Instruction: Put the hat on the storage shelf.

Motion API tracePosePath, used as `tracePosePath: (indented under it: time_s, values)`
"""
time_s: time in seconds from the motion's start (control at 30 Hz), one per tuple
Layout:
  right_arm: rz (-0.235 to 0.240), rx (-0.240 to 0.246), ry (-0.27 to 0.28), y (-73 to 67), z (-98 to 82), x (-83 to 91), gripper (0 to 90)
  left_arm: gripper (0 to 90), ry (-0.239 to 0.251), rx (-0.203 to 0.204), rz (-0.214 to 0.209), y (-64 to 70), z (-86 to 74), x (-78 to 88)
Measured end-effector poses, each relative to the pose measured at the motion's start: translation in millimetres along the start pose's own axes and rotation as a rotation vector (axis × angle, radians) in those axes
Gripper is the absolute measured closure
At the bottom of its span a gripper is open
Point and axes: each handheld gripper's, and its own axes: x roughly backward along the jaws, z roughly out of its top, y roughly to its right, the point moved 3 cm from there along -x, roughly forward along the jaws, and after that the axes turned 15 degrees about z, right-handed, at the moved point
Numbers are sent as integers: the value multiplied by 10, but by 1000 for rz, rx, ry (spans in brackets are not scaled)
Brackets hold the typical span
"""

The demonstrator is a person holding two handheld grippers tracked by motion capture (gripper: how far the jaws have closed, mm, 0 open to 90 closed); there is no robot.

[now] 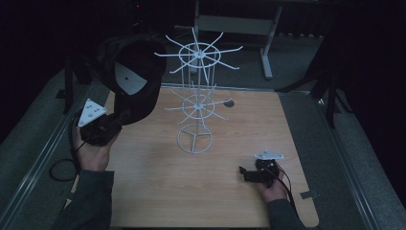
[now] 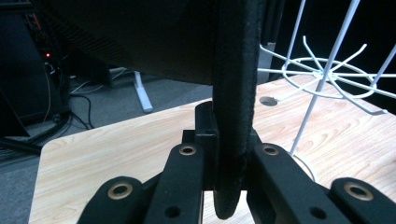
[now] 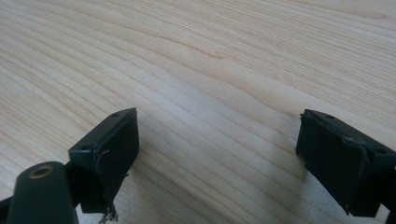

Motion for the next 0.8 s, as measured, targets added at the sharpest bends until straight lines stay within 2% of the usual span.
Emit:
tracePosePath:
  time_s: [0.8]
  values:
    - [0,2,2,1,0,-2,131,867,51,-32,10,45,-31,128]
